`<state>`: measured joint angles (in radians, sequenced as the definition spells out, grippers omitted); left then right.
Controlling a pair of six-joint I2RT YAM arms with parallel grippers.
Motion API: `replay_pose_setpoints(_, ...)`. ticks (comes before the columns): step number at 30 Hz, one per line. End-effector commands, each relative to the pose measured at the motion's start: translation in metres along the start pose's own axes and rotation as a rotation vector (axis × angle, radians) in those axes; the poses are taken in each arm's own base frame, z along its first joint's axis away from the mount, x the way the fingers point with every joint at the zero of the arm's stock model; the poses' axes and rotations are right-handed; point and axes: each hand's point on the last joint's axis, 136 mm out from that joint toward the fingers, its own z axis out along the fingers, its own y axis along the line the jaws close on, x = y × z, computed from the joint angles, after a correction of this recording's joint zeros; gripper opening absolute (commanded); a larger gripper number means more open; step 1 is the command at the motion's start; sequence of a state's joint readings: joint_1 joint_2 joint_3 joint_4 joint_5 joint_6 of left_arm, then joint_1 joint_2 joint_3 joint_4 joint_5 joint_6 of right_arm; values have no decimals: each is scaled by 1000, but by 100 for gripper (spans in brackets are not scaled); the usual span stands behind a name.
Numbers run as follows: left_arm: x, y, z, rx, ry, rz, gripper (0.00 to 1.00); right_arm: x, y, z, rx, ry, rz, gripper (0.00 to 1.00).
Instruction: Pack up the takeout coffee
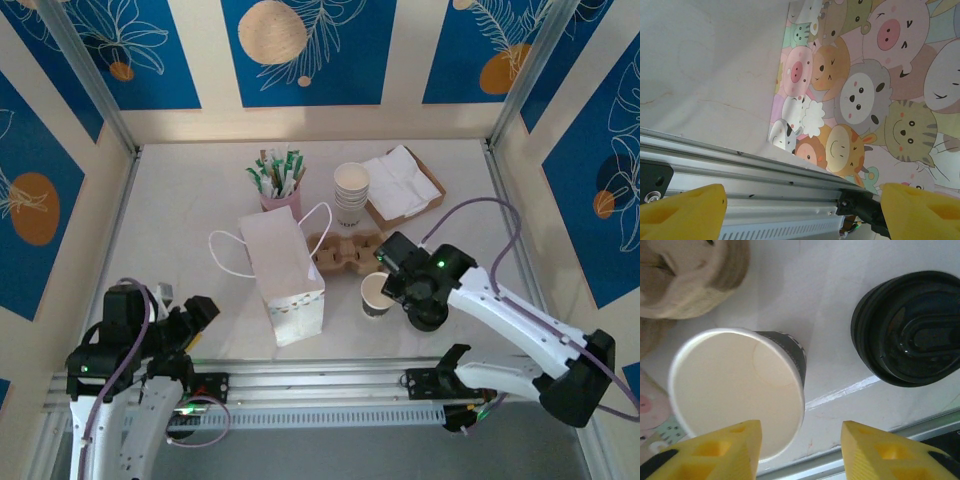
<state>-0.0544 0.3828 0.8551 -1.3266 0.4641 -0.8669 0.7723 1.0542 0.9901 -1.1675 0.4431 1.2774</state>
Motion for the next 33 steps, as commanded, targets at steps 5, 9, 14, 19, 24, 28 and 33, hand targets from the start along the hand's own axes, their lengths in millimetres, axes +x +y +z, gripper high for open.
replay_pose_setpoints(5, 7, 7, 2, -12, 23, -41, 81, -14, -41, -39, 13, -46, 76, 68)
replay_pose_setpoints(9, 7, 7, 3, -12, 23, -42, 81, -16, -55, -35, 2, -9, 146, 77)
replay_pose_setpoints(14, 5, 8, 4, -13, 20, -51, 80, -14, -59, -14, -69, 75, 224, 85)
replay_pose_setpoints(19, 4, 8, 6, -15, 17, -60, 80, -13, -66, 6, -71, 112, 252, 90)
replay_pose_setpoints(24, 2, 9, 7, -19, 15, -62, 81, -8, -74, 25, -54, 135, 257, 96)
replay_pose_setpoints(28, 2, 9, 8, -20, 16, -69, 81, -10, -76, 33, -50, 130, 266, 97)
replay_pose_setpoints(33, 1, 9, 9, -18, 12, -80, 81, -12, -85, 39, 5, 119, 303, 97)
